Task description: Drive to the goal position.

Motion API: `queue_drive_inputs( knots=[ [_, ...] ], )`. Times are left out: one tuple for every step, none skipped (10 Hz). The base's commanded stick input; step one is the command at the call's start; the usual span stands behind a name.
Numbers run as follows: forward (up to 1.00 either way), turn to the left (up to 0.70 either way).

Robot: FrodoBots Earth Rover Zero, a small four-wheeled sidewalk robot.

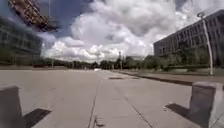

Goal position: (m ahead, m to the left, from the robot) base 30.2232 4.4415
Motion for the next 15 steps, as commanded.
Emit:
queue_drive_inputs(
  knots=[
    [1.00,0.00],
    [1.00,0.00],
    [1.00,0.00],
    [1.00,0.00],
    [1.00,0.00],
    [1.00,0.00],
    [1.00,0.00],
    [1.00,0.00],
    [1.00,0.00],
    [1.00,0.09],
    [1.00,0.34],
    [1.00,0.40],
    [1.00,0.20],
    [1.00,0.00],
    [1.00,0.00]
  ],
)
